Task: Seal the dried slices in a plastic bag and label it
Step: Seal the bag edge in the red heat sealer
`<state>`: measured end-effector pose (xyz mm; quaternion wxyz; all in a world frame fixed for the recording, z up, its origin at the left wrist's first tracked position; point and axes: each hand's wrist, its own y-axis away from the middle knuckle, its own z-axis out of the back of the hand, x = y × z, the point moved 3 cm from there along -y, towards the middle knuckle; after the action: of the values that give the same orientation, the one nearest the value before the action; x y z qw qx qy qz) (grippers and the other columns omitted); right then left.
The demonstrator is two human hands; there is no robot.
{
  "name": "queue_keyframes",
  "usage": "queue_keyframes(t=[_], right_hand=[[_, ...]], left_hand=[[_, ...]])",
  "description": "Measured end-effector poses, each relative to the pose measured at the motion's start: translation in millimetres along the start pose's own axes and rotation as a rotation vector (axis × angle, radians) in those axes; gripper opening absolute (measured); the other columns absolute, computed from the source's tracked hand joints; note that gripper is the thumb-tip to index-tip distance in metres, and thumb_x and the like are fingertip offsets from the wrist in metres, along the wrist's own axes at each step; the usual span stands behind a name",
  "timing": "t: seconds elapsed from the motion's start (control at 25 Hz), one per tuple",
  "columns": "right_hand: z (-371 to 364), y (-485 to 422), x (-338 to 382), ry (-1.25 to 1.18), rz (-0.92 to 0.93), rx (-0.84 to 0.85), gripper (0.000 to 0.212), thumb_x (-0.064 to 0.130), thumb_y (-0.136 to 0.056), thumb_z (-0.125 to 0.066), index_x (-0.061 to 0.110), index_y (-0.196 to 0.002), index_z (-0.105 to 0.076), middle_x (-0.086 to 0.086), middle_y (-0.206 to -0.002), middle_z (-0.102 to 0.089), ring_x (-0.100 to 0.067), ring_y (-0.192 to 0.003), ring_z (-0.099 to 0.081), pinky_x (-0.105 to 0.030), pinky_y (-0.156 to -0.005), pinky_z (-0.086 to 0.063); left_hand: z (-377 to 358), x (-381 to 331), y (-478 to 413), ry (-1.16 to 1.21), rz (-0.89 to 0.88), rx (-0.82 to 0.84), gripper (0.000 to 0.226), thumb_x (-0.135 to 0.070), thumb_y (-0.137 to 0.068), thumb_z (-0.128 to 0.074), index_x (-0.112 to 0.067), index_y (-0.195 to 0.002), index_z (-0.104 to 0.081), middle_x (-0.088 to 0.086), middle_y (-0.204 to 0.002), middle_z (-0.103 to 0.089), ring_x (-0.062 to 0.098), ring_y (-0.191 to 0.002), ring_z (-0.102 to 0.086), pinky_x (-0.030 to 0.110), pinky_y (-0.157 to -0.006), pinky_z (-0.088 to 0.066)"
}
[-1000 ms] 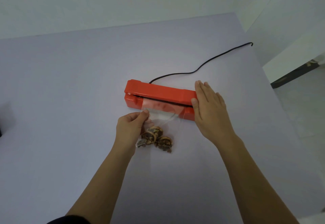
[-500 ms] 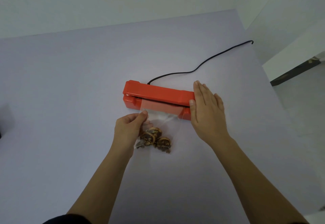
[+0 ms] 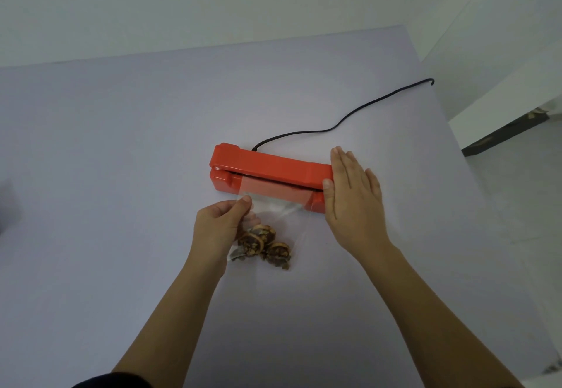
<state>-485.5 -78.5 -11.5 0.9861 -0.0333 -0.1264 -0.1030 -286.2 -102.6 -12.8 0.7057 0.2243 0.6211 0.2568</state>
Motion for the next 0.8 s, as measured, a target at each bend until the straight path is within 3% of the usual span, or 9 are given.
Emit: queue_keyframes(t=[0.2,0.4,0.8], right_hand=[[-1.8,0.2,0.6,0.015,-0.001,-0.02,0.059,0.038,-0.095,-0.012,0.008,-0.144,-0.025,-0.01,-0.15,-0.034,-0.024,-0.14,-0.027,-0.037,-0.109,-0.011],[-2.8,-0.1,0.8,0.024,-0.002,-0.027,0.058,0.037,-0.095,-0.012,0.008,-0.144,-0.026,-0.01,-0.15,-0.034,-0.024,-0.14,-0.028,-0.038,-0.109,-0.011],[-2.7,0.9,0.4,0.028,-0.003,-0.039,0.058,0.037,-0.095,-0.013,0.008,-0.144,-0.027,-0.01,-0.15,-0.035,-0.024,-0.14,-0.028,-0.038,-0.109,-0.011]], left_hand=[[0.8,0.9,-0.8,-0.014,-0.002,0.005,0.022,-0.024,-0.087,-0.063,-0.003,-0.081,-0.069,-0.01,-0.04,-0.058,0.0,-0.037,-0.053,0.013,-0.042,-0.044],[1.0,0.5,-1.0,-0.014,-0.013,0.003,0.022,-0.024,-0.087,-0.062,-0.004,-0.08,-0.069,-0.01,-0.041,-0.059,-0.001,-0.039,-0.055,0.023,-0.053,-0.044],[2.1,3.1,-2.7,0.0,-0.004,-0.005,0.021,-0.026,-0.085,-0.064,-0.007,-0.08,-0.07,-0.004,-0.056,-0.069,0.003,-0.048,-0.064,0.021,-0.053,-0.05]])
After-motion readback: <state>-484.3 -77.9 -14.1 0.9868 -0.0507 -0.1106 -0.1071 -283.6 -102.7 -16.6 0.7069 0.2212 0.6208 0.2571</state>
